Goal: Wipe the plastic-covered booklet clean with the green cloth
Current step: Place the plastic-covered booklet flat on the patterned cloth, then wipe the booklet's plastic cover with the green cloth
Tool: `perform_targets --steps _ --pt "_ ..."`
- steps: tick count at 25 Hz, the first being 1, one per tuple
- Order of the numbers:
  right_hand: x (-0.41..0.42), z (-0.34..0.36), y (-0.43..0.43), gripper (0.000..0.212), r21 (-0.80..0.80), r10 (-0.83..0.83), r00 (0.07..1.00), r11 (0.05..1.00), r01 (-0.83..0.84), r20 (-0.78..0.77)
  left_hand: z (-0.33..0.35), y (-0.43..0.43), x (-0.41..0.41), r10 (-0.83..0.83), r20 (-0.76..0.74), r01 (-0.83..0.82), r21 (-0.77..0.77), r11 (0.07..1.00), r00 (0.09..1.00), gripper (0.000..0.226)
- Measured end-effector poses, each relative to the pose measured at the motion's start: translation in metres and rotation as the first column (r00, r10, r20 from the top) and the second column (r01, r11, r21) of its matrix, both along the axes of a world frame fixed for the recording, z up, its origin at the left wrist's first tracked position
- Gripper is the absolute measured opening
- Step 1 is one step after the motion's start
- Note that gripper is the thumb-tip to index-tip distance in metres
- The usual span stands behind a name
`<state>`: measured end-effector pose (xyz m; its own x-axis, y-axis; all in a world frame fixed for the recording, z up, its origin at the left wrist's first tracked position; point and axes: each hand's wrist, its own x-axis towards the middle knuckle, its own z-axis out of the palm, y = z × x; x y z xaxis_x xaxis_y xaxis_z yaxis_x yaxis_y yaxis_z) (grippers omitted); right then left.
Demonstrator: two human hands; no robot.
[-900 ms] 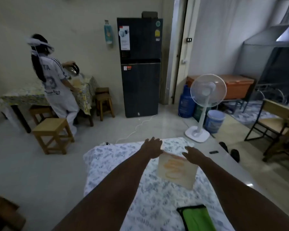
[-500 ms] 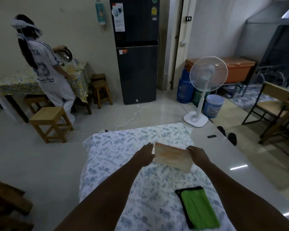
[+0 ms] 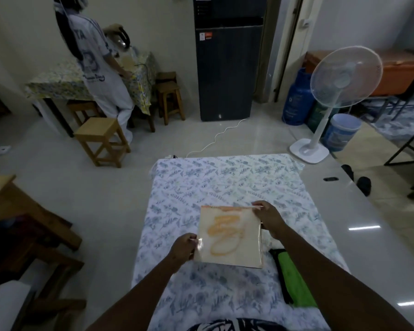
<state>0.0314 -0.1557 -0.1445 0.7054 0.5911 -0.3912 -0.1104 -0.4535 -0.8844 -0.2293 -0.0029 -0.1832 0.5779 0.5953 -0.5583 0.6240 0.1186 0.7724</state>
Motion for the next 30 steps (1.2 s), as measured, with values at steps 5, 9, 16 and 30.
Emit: perform_targets --steps 5,9,16,30 --pt "-0.043 -0.054 0.007 0.03 -0.147 -0.075 0.996 0.986 0.081 0.043 -0.03 -0.021 -0.036 0.078 -0.054 -0.074 0.064 0.995 0.996 0.014" --pt "-0.059 -0.069 -0.002 0.056 -0.3 0.131 0.978 0.951 -0.078 0.162 -0.044 -0.027 -0.039 0.059 -0.16 -0.023 0.219 0.975 0.985 0.024" --pt "-0.068 -0.074 -0.053 0.035 -0.26 0.191 0.868 0.963 -0.074 0.459 -0.038 -0.054 -0.028 0.01 -0.162 0.099 0.648 0.755 0.987 0.025" --pt "-0.062 -0.1 -0.16 0.049 -0.674 0.352 0.746 0.719 0.17 0.565 -0.05 -0.11 0.051 -0.637 -0.375 0.685 0.641 0.347 0.674 0.059"
